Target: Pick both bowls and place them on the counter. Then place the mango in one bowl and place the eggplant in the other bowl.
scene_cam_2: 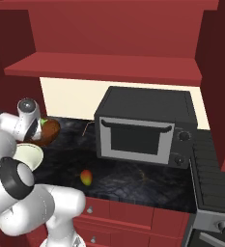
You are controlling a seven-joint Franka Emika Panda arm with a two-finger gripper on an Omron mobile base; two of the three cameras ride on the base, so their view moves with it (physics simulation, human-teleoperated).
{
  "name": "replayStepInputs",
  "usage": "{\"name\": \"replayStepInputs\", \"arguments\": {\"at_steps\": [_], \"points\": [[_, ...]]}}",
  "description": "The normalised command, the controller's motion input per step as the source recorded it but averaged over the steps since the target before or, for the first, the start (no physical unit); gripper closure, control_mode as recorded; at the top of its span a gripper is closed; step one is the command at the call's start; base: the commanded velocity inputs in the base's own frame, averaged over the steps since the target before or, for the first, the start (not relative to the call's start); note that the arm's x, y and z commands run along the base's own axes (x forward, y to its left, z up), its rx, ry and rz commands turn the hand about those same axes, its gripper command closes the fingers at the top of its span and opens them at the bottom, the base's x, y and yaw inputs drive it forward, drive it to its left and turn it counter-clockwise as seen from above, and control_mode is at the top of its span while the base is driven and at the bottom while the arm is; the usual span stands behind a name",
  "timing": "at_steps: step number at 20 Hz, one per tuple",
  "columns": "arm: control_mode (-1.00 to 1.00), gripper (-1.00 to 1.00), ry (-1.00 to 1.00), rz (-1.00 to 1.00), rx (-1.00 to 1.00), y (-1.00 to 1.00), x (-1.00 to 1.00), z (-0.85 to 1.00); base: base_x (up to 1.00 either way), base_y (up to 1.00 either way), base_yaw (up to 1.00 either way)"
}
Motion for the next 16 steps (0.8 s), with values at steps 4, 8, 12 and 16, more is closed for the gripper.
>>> {"name": "replayStepInputs", "arguments": {"at_steps": [4, 8, 12, 16], "points": [[-1.00, 1.00, 0.23, 0.09, 0.00, 0.14, 0.25, -0.13, 0.00, 0.00, 0.00], [-1.00, 1.00, 0.02, 0.07, 0.00, 0.20, 0.17, -0.10, 0.00, 0.00, 0.00], [-1.00, 1.00, 0.00, 0.07, 0.00, 0.23, 0.02, -0.20, 0.00, 0.00, 0.00], [-1.00, 1.00, 0.00, 0.04, 0.00, 0.23, 0.01, -0.22, 0.00, 0.00, 0.00]]}}
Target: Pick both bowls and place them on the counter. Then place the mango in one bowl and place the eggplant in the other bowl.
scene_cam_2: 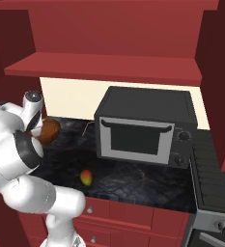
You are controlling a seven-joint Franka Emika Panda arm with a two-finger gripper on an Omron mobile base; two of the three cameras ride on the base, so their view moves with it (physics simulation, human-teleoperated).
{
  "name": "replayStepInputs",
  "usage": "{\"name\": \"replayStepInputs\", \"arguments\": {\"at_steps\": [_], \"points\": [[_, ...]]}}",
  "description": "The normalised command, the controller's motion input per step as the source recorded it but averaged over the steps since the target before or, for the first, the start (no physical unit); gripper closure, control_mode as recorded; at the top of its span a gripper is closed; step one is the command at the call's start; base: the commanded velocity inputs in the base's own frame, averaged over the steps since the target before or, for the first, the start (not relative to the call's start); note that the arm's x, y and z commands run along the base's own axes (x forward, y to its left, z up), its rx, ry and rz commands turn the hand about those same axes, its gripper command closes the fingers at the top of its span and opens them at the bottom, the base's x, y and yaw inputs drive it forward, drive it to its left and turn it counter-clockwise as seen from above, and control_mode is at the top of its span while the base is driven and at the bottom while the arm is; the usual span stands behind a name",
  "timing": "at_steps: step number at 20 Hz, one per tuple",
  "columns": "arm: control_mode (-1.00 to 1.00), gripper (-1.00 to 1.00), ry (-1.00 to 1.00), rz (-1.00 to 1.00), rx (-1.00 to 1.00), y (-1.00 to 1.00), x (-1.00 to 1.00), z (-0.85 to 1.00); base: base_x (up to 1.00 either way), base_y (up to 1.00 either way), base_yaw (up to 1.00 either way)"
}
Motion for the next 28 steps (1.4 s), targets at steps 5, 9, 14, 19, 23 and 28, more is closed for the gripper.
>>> {"name": "replayStepInputs", "arguments": {"at_steps": [5, 9, 14, 19, 23, 28], "points": [[-1.00, 1.00, 0.00, 0.00, -0.03, 0.01, 0.16, -0.07, 0.00, 0.00, 0.00], [-1.00, 1.00, 0.01, 0.00, -0.10, -0.02, 0.14, -0.03, 0.00, 0.00, 0.00], [-1.00, 1.00, 0.01, 0.00, -0.09, 0.01, 0.12, -0.05, 0.00, 0.00, 0.00], [-1.00, 1.00, 0.00, 0.01, -0.03, 0.00, 0.14, -0.06, 0.00, 0.00, 0.00], [-1.00, 1.00, 0.00, 0.01, -0.01, 0.00, 0.11, -0.09, 0.00, 0.00, 0.00], [-1.00, 1.00, 0.02, 0.01, 0.00, 0.04, 0.09, -0.15, 0.00, 0.00, 0.00]]}}
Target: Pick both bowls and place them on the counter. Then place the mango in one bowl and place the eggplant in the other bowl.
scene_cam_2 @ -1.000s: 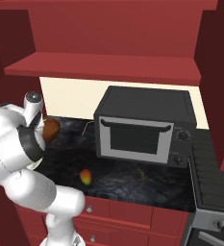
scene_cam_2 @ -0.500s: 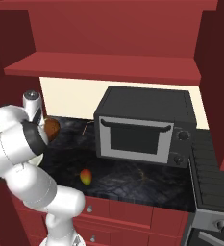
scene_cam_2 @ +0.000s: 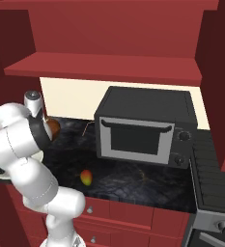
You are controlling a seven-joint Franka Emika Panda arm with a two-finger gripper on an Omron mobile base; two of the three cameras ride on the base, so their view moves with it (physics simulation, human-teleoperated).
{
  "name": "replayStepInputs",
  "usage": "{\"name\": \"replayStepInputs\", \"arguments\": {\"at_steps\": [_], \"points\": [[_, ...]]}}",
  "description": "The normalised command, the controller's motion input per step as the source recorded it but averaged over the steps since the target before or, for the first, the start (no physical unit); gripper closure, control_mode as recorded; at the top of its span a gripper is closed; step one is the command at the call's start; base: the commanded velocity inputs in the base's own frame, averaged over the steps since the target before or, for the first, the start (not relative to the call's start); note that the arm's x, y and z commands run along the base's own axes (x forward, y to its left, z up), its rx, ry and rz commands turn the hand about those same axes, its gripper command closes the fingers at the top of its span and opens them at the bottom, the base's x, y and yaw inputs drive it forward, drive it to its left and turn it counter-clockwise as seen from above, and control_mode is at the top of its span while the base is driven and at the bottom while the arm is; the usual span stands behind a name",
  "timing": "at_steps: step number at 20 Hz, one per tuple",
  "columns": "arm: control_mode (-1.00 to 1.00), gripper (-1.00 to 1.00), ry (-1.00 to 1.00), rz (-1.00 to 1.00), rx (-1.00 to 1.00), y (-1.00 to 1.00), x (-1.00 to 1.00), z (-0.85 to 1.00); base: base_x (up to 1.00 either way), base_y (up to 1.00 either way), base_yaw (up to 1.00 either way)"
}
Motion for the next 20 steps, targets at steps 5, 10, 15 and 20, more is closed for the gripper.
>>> {"name": "replayStepInputs", "arguments": {"at_steps": [5, 10, 15, 20], "points": [[-1.00, 1.00, 0.04, 0.02, 0.00, 0.06, 0.12, -0.18, 0.00, 0.00, 0.00], [-1.00, 1.00, 0.05, 0.02, 0.00, 0.07, 0.14, -0.20, 0.00, 0.00, 0.00], [-1.00, 1.00, 0.04, 0.02, -0.01, 0.07, 0.15, -0.17, 0.00, 0.00, 0.00], [-1.00, 1.00, 0.03, 0.03, -0.01, 0.06, 0.14, -0.14, 0.00, 0.00, 0.00]]}}
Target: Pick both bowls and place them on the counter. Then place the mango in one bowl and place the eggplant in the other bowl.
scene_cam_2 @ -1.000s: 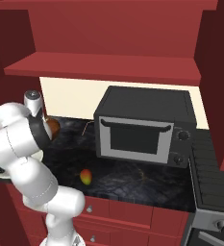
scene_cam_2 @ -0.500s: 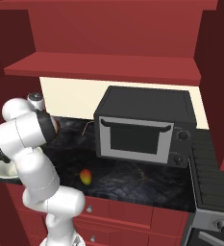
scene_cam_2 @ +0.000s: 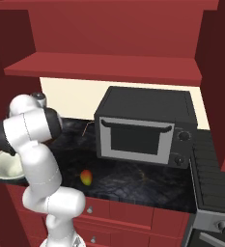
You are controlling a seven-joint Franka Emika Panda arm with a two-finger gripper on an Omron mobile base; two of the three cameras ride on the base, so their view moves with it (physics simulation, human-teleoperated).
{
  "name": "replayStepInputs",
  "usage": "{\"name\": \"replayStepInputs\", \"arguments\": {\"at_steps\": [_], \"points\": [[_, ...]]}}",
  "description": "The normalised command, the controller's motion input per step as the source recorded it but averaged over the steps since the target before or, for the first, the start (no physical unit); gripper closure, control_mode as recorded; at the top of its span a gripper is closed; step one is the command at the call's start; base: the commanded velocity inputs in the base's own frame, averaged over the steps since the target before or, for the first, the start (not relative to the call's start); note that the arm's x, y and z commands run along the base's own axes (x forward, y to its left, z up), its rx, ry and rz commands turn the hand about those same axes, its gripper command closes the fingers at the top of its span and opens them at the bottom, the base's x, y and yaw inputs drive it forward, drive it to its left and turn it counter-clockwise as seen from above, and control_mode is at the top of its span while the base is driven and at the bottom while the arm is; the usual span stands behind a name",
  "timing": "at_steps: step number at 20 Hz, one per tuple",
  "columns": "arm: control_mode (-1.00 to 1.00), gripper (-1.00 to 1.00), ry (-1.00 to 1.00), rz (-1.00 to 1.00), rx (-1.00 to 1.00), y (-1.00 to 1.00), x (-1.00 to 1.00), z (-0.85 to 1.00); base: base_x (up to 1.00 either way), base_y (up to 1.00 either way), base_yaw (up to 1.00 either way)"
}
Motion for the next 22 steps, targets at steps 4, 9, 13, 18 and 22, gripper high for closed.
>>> {"name": "replayStepInputs", "arguments": {"at_steps": [4, 9, 13, 18, 22], "points": [[-1.00, 1.00, 0.04, 0.03, 0.00, 0.06, 0.16, -0.13, 0.00, 0.00, 0.00], [-1.00, 1.00, 0.03, 0.04, 0.00, 0.09, 0.12, -0.17, 0.00, 0.00, 0.00], [-1.00, 1.00, 0.02, 0.04, 0.00, 0.07, 0.15, -0.16, 0.00, 0.00, 0.00], [-1.00, 1.00, 0.00, 0.04, 0.00, 0.03, 0.15, -0.11, 0.00, 0.00, 0.00], [-1.00, -1.00, 0.01, 0.03, 0.00, 0.01, 0.08, -0.07, 0.00, 0.00, 0.00]]}}
